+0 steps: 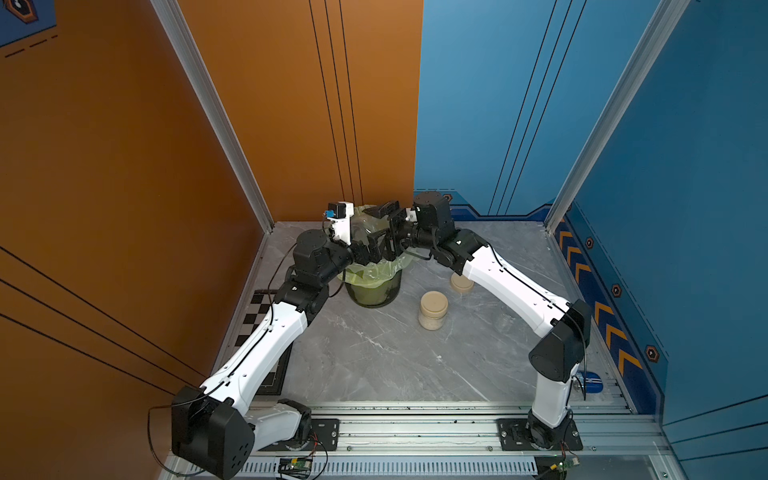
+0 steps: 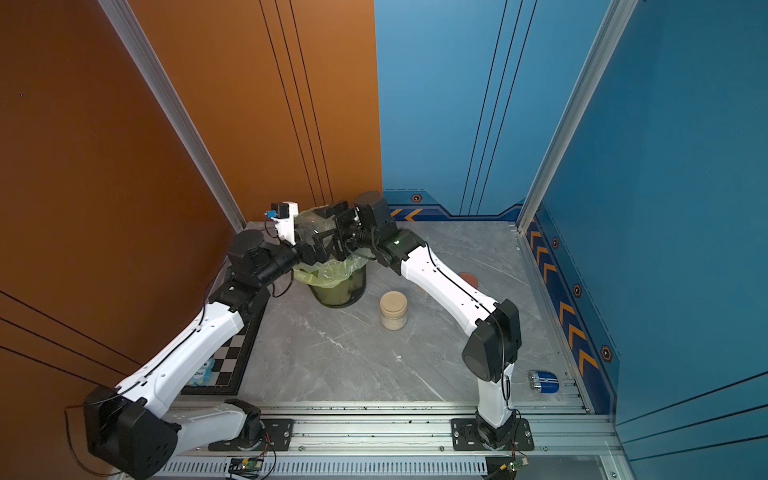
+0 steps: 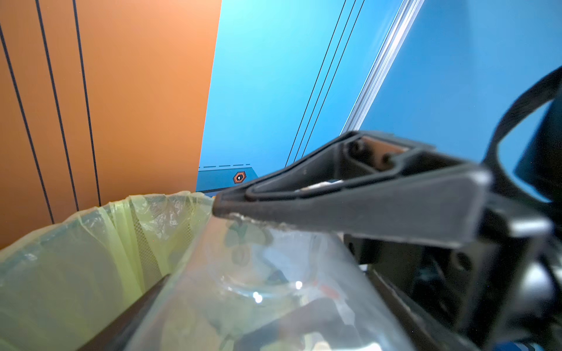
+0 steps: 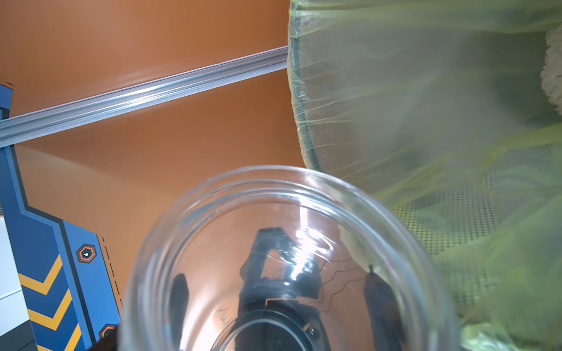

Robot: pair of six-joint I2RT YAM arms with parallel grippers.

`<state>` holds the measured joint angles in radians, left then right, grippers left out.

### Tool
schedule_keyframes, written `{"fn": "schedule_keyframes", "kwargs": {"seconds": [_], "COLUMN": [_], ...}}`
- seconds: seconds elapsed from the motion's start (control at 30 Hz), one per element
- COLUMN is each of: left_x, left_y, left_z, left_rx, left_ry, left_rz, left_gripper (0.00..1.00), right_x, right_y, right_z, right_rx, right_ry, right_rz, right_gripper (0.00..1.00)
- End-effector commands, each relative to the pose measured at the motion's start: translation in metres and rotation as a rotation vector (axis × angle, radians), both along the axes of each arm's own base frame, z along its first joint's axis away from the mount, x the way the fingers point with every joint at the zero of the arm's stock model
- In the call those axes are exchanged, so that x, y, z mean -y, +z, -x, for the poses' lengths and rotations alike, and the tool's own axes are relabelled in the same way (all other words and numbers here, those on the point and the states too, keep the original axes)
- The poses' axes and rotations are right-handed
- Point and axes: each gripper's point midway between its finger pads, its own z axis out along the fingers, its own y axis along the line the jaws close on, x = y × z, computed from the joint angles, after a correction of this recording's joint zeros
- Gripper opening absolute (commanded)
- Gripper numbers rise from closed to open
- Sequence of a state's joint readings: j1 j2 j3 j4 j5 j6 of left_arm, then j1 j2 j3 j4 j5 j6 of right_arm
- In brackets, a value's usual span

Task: Empty moldy rice from jars
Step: Place the jar at the center of the board.

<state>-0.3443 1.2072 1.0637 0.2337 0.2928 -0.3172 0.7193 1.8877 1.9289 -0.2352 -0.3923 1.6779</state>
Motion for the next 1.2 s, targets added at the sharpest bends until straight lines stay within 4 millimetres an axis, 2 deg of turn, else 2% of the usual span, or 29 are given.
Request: {"fn": "schedule_keyframes", "kwargs": {"seconds": [0.0, 0.3, 0.33, 0.67, 0.93, 1.17], "left_x": [0.005, -0.003, -0.006, -0.024, -0.031, -0.038], "left_y": [0.037, 0.049, 0.05, 0.062, 0.055, 0.039], "left_z": [0.022, 0.036, 0.037, 0.056, 0.07, 0.085], "left_rx": [0.098, 0.127, 0.126, 0.14, 0.111, 0.055], "left_ry": [-0.058, -0.065, -0.059, -0.027, -0.017, -0.004], "left_rz": [0.067, 0.083, 0.082, 0.073, 0.036, -0.013], "left_gripper": [0.98, 0.98, 0.98, 0.98, 0.98, 0.98], "right_x": [0.005, 0.006, 0.018, 0.027, 0.032, 0.035], "right_y": [0.02, 0.02, 0.021, 0.02, 0.028, 0.039], "right_z": [0.0, -0.003, -0.014, -0.021, -0.019, -0.006], "right_rx": [0.094, 0.109, 0.115, 0.153, 0.267, 0.427], "right_ry": [0.006, 0.004, -0.024, -0.028, 0.004, 0.076], "right_rz": [-0.012, -0.005, -0.003, 0.026, 0.076, 0.136], "right_gripper": [0.0, 0.0, 0.0, 0.0, 0.0, 0.0]}}
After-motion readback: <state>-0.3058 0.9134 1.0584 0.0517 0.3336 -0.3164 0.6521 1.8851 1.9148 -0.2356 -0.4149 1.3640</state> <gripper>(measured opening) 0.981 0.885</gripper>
